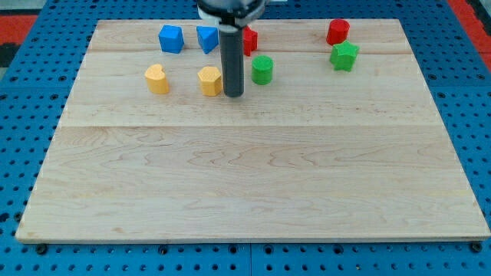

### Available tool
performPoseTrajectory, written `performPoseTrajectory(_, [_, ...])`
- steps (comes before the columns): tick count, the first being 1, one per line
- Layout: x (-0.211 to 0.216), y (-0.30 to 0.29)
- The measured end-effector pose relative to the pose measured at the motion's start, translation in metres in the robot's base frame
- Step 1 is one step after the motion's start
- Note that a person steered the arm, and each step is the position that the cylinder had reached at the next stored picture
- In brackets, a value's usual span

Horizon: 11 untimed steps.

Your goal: Push the red circle above the yellow heart

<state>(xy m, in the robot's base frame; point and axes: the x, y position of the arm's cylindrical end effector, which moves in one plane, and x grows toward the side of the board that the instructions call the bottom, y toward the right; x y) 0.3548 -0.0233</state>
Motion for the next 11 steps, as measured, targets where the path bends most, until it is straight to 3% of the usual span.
performPoseTrajectory(2, [-0.006,0.009])
performPoseTrajectory(3, [0.031,0.036])
performPoseTrajectory(4, [0.016,0.153])
performPoseTrajectory(5, [-0.033,0.270])
performPoseTrajectory(6, [-0.100,0.259])
performPoseTrajectory(7, [-0.131,0.251])
performPoseTrajectory(11, [-0.095,0.052])
